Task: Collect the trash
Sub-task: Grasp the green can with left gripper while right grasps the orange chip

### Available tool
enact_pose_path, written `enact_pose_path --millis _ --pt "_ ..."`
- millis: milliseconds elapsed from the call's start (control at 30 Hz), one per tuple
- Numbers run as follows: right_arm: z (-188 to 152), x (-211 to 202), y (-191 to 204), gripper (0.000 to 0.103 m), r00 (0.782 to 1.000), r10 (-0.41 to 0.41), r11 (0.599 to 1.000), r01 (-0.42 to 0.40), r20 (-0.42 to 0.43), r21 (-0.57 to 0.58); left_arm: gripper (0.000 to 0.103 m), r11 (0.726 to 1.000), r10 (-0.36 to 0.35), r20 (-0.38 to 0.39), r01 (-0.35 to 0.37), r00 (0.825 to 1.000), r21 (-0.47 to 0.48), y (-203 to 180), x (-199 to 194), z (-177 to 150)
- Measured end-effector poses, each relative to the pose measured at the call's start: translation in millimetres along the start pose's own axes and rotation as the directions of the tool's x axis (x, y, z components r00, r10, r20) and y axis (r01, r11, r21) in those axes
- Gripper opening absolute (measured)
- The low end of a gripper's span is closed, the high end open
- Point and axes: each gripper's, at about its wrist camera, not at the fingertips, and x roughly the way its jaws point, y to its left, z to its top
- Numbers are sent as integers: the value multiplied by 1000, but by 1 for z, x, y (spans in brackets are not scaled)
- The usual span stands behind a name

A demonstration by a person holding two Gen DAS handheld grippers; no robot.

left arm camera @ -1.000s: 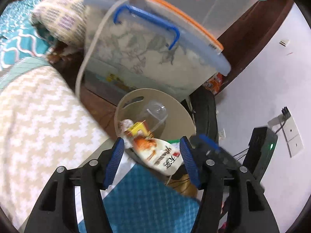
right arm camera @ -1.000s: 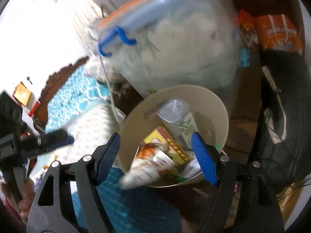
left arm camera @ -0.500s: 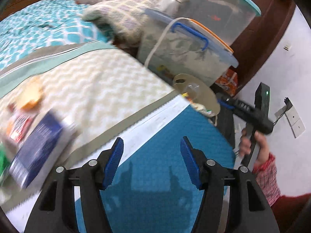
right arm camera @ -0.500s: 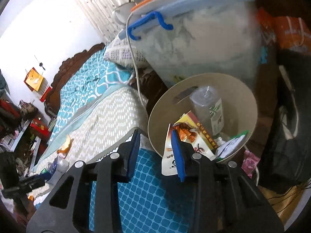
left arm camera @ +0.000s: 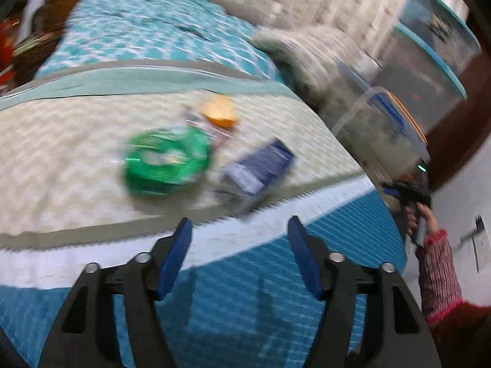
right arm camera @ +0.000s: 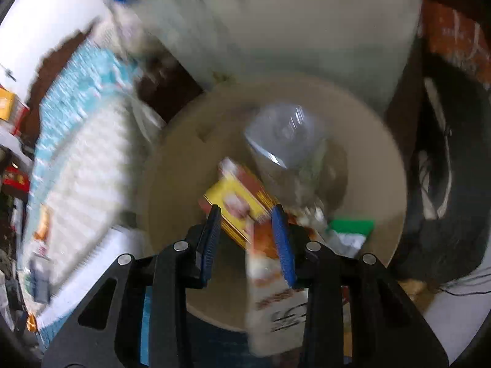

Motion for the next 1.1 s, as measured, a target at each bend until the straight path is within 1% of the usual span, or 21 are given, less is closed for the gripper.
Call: enact_pose_path --millis 67,133,167,200,267,300,367,400,467,533,633,733,767,833,867,900,933,967,1000,1067,1100 --pt "-4 -26 18 39 995 39 999 -37 95 -23 69 999 44 32 -43 999 -21 14 -8 5" --pt "-6 -40 38 46 987 85 996 -80 133 -46 71 997 75 44 -74 996 -27 23 -8 14" --pt "-8 -45 48 49 983 114 993 -107 141 -57 72 996 83 42 -82 996 -32 29 -5 19" --pt "-11 -50 62 50 978 150 987 -141 143 -75 72 994 99 29 -97 995 -52 35 0 26" --pt "-15 -52 95 50 968 215 972 -200 125 -121 72 992 87 20 -85 996 -92 45 8 34" --pt "-19 -50 118 50 961 258 958 -241 98 -154 72 990 74 28 -70 997 -118 51 12 38" --pt "-23 -41 149 50 952 303 938 -289 45 -193 73 986 74 41 -67 996 -150 61 17 43" --pt "-25 -34 168 50 944 329 923 -320 6 -215 77 985 70 44 -62 997 -163 64 21 44" --pt "-33 -17 205 50 926 369 894 -376 -75 -243 79 979 63 33 -55 997 -197 76 32 46" --pt "-44 7 246 50 901 400 866 -432 -170 -253 79 974 45 13 -41 999 -223 86 43 46" --pt "-62 39 307 50 860 417 822 -495 -294 -283 80 966 23 -1 -23 1000 -257 98 56 46" --pt "-72 69 362 50 838 395 801 -515 -377 -306 81 955 -17 -30 8 999 -298 106 73 45" --pt "-73 83 379 50 819 394 797 -530 -417 -290 84 954 -25 -20 18 999 -300 106 75 45" --pt "-71 109 401 50 801 378 807 -531 -464 -259 83 958 -32 -16 26 999 -287 104 77 46" --pt "-73 118 409 50 792 369 812 -530 -487 -246 78 957 -43 -18 35 999 -289 103 80 46" --pt "-74 130 420 50 778 356 818 -527 -517 -230 69 958 -30 -12 26 999 -286 102 80 45" --pt "-75 140 426 50 770 341 830 -516 -540 -213 64 960 -38 -16 32 999 -278 100 83 45" --pt "-77 149 430 50 760 333 841 -507 -558 -190 59 958 -69 -20 60 997 -282 100 85 45" --pt "-77 156 433 50 751 335 845 -507 -569 -172 57 954 -84 -17 76 996 -290 101 86 45" --pt "-77 160 435 50 744 345 847 -509 -573 -151 55 952 -93 -2 88 996 -292 101 86 44" --pt "-77 163 439 46 737 351 846 -514 -578 -142 54 953 -93 3 90 996 -291 101 85 43"
